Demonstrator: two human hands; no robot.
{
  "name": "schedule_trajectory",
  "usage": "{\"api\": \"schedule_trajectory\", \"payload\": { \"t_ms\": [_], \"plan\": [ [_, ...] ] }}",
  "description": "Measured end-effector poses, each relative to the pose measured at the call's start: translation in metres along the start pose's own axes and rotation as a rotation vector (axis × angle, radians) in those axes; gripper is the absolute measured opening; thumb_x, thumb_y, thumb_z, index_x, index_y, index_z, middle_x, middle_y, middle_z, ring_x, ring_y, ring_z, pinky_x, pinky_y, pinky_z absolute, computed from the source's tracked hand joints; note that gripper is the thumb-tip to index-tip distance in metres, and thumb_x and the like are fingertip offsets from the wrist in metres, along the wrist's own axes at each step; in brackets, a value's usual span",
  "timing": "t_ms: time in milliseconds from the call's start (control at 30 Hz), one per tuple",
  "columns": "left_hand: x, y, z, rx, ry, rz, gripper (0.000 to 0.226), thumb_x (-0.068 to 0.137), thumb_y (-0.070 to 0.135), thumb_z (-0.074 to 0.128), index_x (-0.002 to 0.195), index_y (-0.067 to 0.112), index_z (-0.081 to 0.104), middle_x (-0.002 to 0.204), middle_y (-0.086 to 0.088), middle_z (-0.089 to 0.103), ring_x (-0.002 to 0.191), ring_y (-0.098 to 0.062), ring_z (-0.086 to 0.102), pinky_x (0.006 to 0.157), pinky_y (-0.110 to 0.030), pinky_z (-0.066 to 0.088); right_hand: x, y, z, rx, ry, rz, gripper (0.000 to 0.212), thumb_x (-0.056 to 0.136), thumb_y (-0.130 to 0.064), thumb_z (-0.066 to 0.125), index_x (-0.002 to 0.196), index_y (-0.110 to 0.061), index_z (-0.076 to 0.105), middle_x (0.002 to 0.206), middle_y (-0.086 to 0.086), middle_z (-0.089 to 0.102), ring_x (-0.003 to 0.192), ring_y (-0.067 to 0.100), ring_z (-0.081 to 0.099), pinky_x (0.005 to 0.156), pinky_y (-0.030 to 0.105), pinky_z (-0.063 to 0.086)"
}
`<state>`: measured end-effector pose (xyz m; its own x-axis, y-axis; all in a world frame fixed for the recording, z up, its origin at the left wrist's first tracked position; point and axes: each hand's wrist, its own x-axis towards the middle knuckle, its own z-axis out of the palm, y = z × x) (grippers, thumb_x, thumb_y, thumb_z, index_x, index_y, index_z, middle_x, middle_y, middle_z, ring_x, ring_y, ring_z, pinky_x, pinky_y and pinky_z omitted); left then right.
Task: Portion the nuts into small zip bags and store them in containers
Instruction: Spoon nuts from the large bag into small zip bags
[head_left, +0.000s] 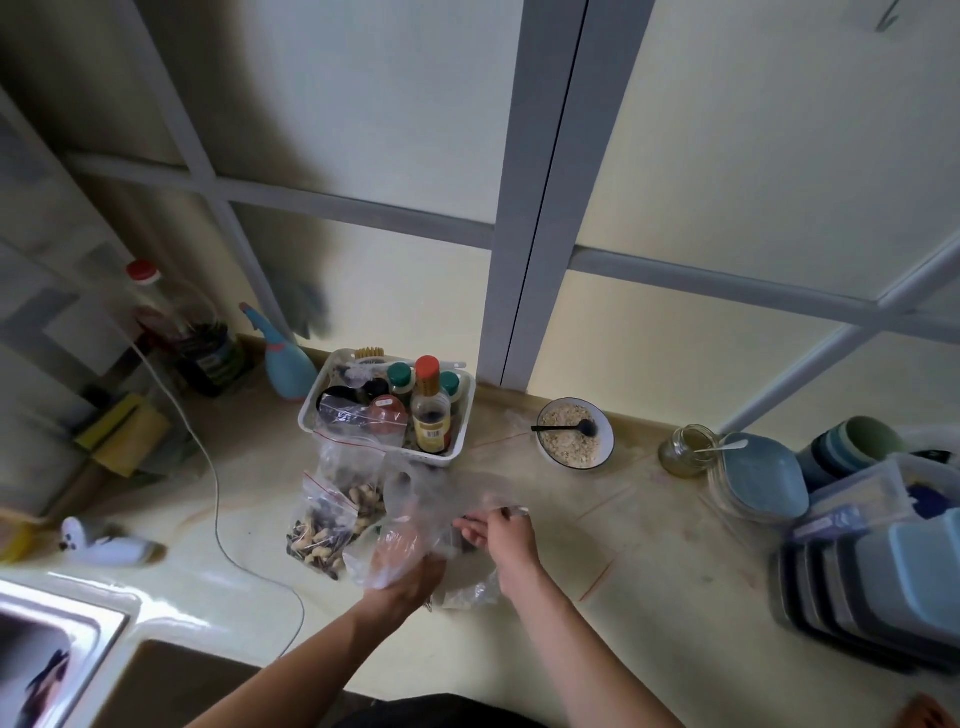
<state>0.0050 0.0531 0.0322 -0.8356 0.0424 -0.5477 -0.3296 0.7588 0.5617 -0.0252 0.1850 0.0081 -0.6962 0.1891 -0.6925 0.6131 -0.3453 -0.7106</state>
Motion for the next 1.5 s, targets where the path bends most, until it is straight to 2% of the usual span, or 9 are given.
{"api": "schedule_trajectory", "payload": {
  "t_ms": [167, 367, 500, 633, 733, 967, 1133, 1267, 1500],
  "plan": [
    [0.07, -0.08, 0.05, 0.075, 0.085, 0.043, 0.057, 0.073, 0.041, 0.052, 0.125, 0.048, 0.031, 0.12, -0.003, 0.06, 0.115, -0.028, 0.059, 0.094, -0.043, 0.054, -0.007, 0.005, -0.006, 0.145, -0.027, 0.072, 0.02, 0.107, -0.012, 0.047, 0.097, 0.0, 0.059, 0.084, 0.019, 0.076, 0.072, 0.026, 0.075, 0.057, 0.026, 0.057],
    [0.003, -0.004, -0.003, 0.125, 0.047, 0.073, 0.012, 0.097, 0.035, 0.051, 0.107, 0.039, 0.05, 0.105, 0.002, 0.061, 0.098, -0.018, 0.057, 0.081, -0.029, 0.042, -0.017, -0.008, -0.023, -0.006, 0.012, -0.012, 0.027, 0.107, -0.022, 0.049, 0.096, -0.003, 0.064, 0.083, 0.019, 0.076, 0.063, 0.026, 0.069, 0.049, 0.024, 0.041],
    [0.001, 0.004, -0.004, 0.092, 0.086, 0.041, 0.035, 0.097, 0.036, 0.056, 0.129, 0.024, 0.054, 0.126, -0.007, 0.061, 0.118, -0.026, 0.056, 0.096, -0.034, 0.043, -0.03, -0.018, -0.038, -0.089, 0.015, -0.066, 0.03, 0.108, -0.022, 0.045, 0.107, -0.003, 0.067, 0.09, 0.016, 0.078, 0.069, 0.026, 0.072, 0.051, 0.024, 0.041],
    [-0.003, 0.012, 0.0, -0.069, 0.155, 0.094, 0.021, 0.088, 0.027, 0.064, 0.082, 0.039, 0.048, 0.074, 0.005, 0.059, 0.076, -0.02, 0.057, 0.07, -0.038, 0.049, -0.043, -0.025, -0.052, -0.082, 0.027, -0.102, 0.03, 0.108, -0.023, 0.045, 0.107, -0.006, 0.07, 0.091, 0.016, 0.078, 0.072, 0.026, 0.072, 0.056, 0.026, 0.043],
    [0.001, 0.01, 0.005, -0.144, 0.138, 0.049, 0.032, 0.086, 0.026, 0.068, 0.074, 0.042, 0.042, 0.075, 0.004, 0.057, 0.078, -0.023, 0.06, 0.074, -0.04, 0.052, -0.051, -0.031, -0.062, -0.037, 0.041, -0.121, 0.031, 0.108, -0.022, 0.045, 0.106, -0.004, 0.07, 0.092, 0.021, 0.077, 0.068, 0.025, 0.071, 0.054, 0.025, 0.042],
    [0.009, 0.023, 0.016, -0.218, -0.002, 0.073, 0.04, 0.092, -0.012, 0.055, 0.08, 0.023, 0.042, 0.08, 0.004, 0.049, 0.078, -0.017, 0.053, 0.06, -0.011, 0.043, -0.07, -0.035, -0.081, -0.014, 0.05, -0.163, 0.029, 0.107, -0.02, 0.046, 0.106, -0.001, 0.068, 0.089, 0.019, 0.077, 0.069, 0.025, 0.071, 0.056, 0.026, 0.04],
    [0.017, 0.013, 0.017, -0.275, -0.073, 0.015, 0.061, 0.089, 0.001, 0.066, 0.143, -0.002, 0.037, 0.135, -0.02, 0.051, 0.112, -0.025, 0.05, 0.088, -0.025, 0.035, -0.078, -0.026, -0.088, -0.087, 0.012, -0.17, 0.027, 0.107, -0.021, 0.046, 0.108, -0.005, 0.069, 0.09, 0.016, 0.078, 0.072, 0.024, 0.072, 0.057, 0.025, 0.044],
    [0.015, 0.006, 0.018, -0.285, -0.058, 0.059, 0.066, 0.062, 0.026, 0.065, 0.123, 0.015, 0.039, 0.108, -0.015, 0.061, 0.104, -0.036, 0.061, 0.087, -0.043, 0.053, -0.084, -0.02, -0.089, -0.16, 0.0, -0.17, 0.026, 0.106, -0.017, 0.047, 0.109, -0.006, 0.07, 0.09, 0.016, 0.078, 0.07, 0.021, 0.072, 0.055, 0.022, 0.044],
    [0.018, 0.003, 0.021, -0.204, -0.089, 0.163, 0.049, 0.087, 0.0, 0.069, 0.117, 0.018, 0.035, 0.093, 0.007, 0.051, 0.084, -0.014, 0.053, 0.062, -0.008, 0.041, -0.092, -0.012, -0.086, -0.244, -0.109, -0.228, 0.021, 0.105, -0.016, 0.052, 0.113, -0.014, 0.072, 0.099, 0.018, 0.076, 0.076, 0.018, 0.071, 0.06, 0.02, 0.045]
  ]
}}
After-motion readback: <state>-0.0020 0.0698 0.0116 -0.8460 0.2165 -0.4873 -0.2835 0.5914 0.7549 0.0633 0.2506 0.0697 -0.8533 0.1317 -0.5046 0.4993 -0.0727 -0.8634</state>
